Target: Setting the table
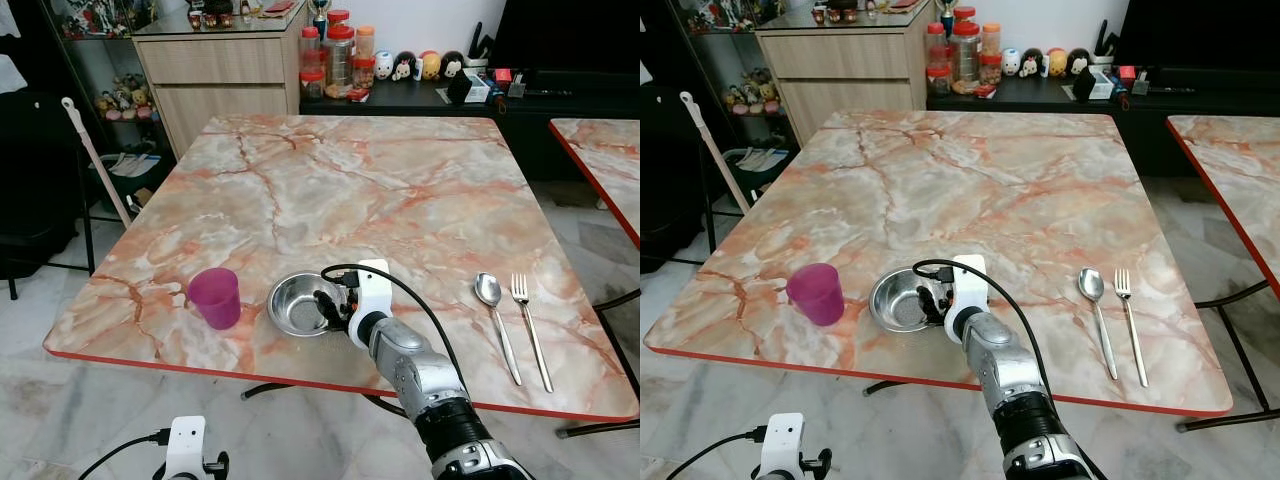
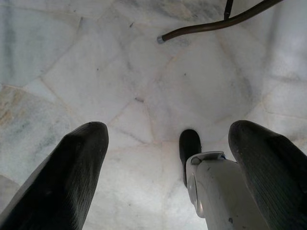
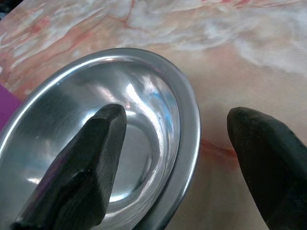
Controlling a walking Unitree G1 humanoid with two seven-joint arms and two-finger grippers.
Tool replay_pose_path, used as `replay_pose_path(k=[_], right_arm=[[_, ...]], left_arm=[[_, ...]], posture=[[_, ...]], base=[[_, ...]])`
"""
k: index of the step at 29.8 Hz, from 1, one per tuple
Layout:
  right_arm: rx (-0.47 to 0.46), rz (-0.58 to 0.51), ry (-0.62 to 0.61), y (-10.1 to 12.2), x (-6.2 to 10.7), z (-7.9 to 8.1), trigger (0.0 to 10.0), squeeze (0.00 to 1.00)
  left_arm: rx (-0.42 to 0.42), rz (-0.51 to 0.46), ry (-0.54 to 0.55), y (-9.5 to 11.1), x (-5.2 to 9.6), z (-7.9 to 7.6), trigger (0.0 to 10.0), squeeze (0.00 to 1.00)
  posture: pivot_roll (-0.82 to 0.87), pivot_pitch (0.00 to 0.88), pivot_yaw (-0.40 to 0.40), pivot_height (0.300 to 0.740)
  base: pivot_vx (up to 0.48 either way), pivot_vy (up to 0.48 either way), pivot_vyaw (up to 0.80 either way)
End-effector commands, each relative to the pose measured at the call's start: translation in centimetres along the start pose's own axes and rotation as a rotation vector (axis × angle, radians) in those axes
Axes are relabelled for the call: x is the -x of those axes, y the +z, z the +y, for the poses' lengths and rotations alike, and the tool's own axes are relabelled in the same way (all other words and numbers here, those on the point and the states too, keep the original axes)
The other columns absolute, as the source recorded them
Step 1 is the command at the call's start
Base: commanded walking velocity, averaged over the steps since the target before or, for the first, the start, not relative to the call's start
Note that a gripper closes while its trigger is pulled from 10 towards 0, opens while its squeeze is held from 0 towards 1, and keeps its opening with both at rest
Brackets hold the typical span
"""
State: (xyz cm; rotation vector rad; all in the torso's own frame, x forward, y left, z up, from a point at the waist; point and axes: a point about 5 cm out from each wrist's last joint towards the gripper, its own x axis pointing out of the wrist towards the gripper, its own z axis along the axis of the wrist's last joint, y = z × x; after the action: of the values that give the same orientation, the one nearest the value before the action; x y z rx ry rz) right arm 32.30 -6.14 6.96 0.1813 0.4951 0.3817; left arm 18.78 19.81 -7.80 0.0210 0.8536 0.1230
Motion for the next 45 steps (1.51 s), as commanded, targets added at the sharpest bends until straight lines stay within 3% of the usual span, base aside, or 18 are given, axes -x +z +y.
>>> replay_pose_path(k=[1, 36, 41, 43, 44, 45], right_arm=[[0.007, -0.017, 0.002, 0.6, 0.1, 0.4, 0.0, 0.0], [-0.003, -0.042, 0.0, 0.9, 0.0, 0.5, 0.0, 0.0], [-0.02, -0.09, -0.013, 1.5, 0.0, 0.4, 0.0, 0.0], [-0.002, -0.236, -0.01, 3.3, 0.4, 0.5, 0.0, 0.0], [0.016, -0.327, -0.01, 4.5, 0.7, 0.7, 10.0, 0.0], [0.016, -0.327, -0.01, 4.5, 0.7, 0.7, 10.0, 0.0]], left_arm=[[-0.011, 0.017, 0.003, -0.2, 0.0, 0.4, 10.0, 0.0], [-0.022, 0.032, -0.01, -0.4, 0.0, -0.1, 10.0, 0.0], [-0.023, 0.034, -0.009, -0.4, 0.0, 0.0, 10.0, 0.0], [-0.026, 0.033, -0.008, -0.4, 0.0, 0.0, 10.0, 0.0], [-0.027, 0.031, -0.006, -0.4, 0.0, 0.0, 10.0, 0.0], [-0.027, 0.031, -0.006, -0.4, 0.0, 0.0, 10.0, 0.0]], posture=[[0.03, 0.0, 0.048, 0.736], [0.03, 0.0, 0.046, 0.736], [0.03, 0.0, 0.047, 0.736], [0.03, 0.0, 0.05, 0.736], [0.03, 0.0, 0.05, 0.736], [0.03, 0.0, 0.05, 0.736]], base=[[0.0, 0.0, 0.0], [0.0, 0.0, 0.0], [0.0, 0.0, 0.0], [0.0, 0.0, 0.0], [0.0, 0.0, 0.0], [0.0, 0.0, 0.0]])
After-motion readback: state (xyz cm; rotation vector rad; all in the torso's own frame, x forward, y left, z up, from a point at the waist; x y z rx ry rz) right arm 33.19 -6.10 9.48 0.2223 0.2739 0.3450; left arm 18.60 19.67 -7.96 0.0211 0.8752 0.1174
